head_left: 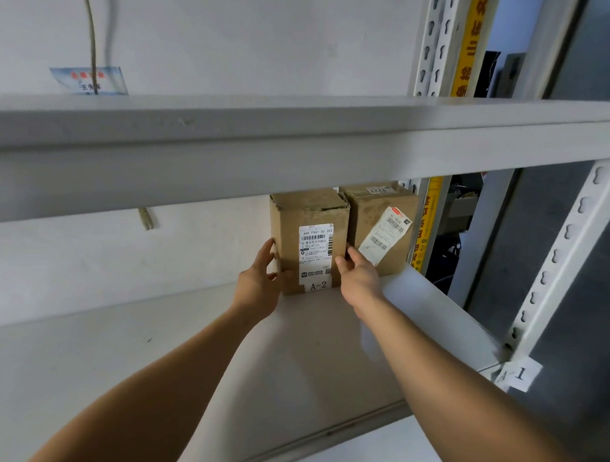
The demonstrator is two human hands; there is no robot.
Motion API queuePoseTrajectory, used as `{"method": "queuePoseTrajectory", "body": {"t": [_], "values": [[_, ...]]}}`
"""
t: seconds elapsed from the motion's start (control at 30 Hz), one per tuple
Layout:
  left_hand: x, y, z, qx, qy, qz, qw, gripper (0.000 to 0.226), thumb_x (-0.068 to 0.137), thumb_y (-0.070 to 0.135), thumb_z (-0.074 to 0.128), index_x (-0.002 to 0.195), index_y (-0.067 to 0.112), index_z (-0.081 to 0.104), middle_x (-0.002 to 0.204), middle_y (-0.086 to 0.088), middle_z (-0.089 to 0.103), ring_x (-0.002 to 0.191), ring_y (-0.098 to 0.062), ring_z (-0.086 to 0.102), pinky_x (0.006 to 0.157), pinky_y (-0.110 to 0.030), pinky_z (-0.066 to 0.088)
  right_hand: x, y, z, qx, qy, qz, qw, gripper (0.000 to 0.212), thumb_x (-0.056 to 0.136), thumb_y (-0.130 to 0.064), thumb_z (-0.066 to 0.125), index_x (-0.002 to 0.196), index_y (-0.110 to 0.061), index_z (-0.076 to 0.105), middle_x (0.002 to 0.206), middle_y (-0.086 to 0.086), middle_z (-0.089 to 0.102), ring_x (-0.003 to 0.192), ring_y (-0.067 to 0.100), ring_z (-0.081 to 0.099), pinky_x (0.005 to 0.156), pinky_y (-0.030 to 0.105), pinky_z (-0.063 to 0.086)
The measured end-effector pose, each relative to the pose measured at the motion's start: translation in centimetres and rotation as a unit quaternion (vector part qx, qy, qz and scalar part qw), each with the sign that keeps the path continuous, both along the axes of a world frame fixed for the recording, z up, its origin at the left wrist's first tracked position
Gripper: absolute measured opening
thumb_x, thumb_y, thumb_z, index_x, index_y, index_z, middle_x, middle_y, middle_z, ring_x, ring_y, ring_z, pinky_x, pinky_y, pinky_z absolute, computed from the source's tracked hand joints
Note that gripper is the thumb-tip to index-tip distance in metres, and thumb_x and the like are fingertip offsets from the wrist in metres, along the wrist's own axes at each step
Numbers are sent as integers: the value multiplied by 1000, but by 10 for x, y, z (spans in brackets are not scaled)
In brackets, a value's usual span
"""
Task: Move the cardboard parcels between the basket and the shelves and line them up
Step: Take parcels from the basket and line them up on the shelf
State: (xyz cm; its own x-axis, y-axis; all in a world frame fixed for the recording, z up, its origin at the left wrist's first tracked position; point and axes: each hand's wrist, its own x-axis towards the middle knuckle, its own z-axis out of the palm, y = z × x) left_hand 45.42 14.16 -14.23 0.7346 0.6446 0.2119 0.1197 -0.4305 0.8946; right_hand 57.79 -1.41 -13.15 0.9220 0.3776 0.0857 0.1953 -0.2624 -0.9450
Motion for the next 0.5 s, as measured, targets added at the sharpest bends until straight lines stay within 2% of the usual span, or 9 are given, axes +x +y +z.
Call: {"method": "queuePoseTrajectory", "body": {"t": [0.13,0.2,0.3,0.4,0.47,0.5], "values": [[-14,3,1,-16,31,-10,999,77,99,28,72,163,35,30,158,1,49,128,-22,65,100,-35,54,-5,-10,5,35,23,16,999,55,107,-23,60,159,-18,44,158,6,52,144,17,50,111,25,37],[-23,3,2,2,52,-3,999,71,98,32,73,160,29,38,155,0,53,126,-21,65,100,-34,53,-11,-17,4,29,11,11,999,48,105,-23,64,151,-15,55,150,6,59,130,13,59,104,21,40],[-41,-1,6,45,71,4,996,56,99,33,71,150,18,54,145,-2,62,122,-19,67,99,-29,50,-30,-32,1,7,-19,2,1000,38,104,-24,66,140,-14,65,140,4,67,116,5,61,99,18,42],[-63,-7,12,69,83,-14,994,41,100,35,68,137,18,67,129,1,72,117,-15,69,95,-24,49,-59,-47,4,-34,-64,-3,997,35,105,-29,63,137,-18,68,135,0,69,116,5,62,98,19,43],[-79,-12,14,97,87,-34,991,21,99,36,66,115,24,74,104,7,74,100,-17,69,86,-23,47,-85,-59,4,-51,-88,-14,995,33,106,-31,61,136,-21,68,133,-2,70,122,8,63,101,19,44],[-87,-15,16,110,84,-47,989,14,99,36,64,105,26,73,92,9,70,93,-19,66,82,-25,48,-99,-66,4,-59,-101,-21,993,32,106,-32,60,135,-22,68,132,-3,71,121,7,63,99,15,44]]}}
